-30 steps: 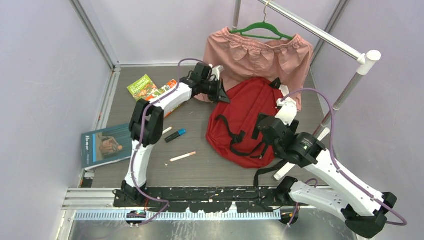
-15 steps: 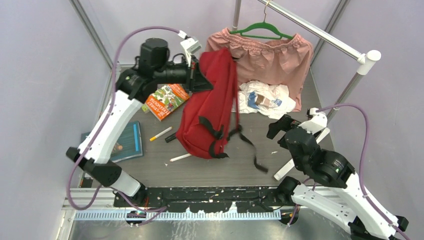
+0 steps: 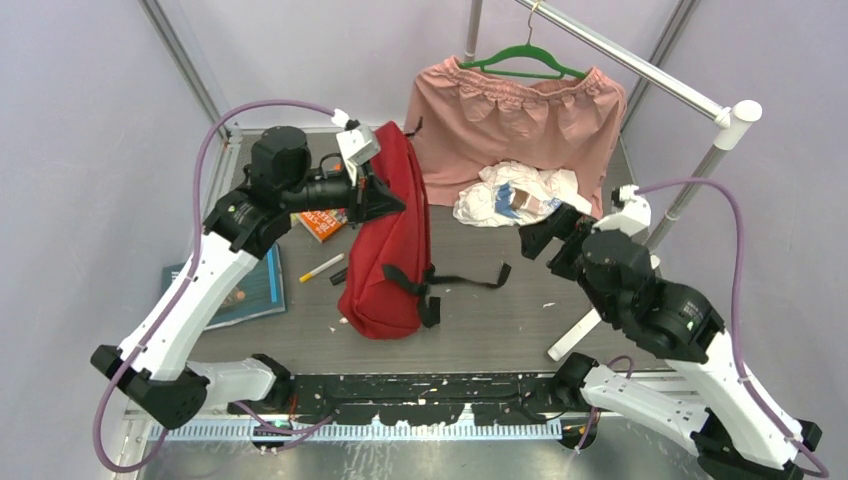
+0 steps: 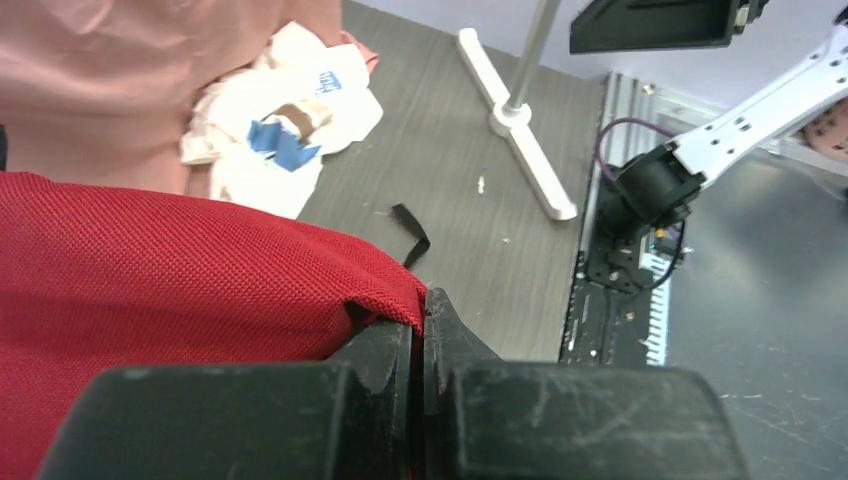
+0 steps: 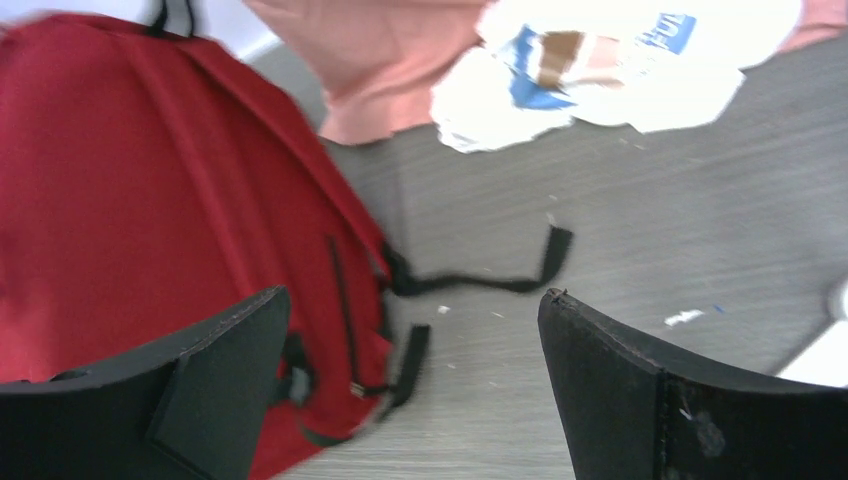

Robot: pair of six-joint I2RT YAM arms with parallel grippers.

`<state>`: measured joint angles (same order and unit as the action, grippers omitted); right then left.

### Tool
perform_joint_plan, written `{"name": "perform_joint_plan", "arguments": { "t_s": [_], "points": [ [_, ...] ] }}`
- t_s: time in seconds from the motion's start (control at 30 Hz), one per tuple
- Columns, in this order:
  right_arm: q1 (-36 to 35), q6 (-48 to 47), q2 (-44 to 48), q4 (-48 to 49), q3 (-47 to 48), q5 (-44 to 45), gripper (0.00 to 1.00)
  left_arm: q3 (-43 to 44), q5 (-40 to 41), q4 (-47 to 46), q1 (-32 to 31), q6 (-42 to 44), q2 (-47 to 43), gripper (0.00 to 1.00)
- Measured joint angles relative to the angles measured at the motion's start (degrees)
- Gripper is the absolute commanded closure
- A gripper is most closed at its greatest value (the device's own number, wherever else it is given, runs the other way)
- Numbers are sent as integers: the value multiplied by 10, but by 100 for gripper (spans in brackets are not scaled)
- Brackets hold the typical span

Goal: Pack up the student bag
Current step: Pick up the student bag at the center of the board, then place the student bag at the center of the board.

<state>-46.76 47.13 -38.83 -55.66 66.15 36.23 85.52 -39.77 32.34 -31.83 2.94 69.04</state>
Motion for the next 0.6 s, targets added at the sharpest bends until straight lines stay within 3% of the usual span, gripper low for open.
{"name": "perform_joint_plan", "arguments": {
  "t_s": [0.27,0.6],
  "points": [
    [0,15,-148,1,141,-43,0,-24,-47,-79,-85,-46,50,100],
    [0,106,-320,-62,283,-74,0,-33,-63,-98,-165,-45,70,100]
  ]
}}
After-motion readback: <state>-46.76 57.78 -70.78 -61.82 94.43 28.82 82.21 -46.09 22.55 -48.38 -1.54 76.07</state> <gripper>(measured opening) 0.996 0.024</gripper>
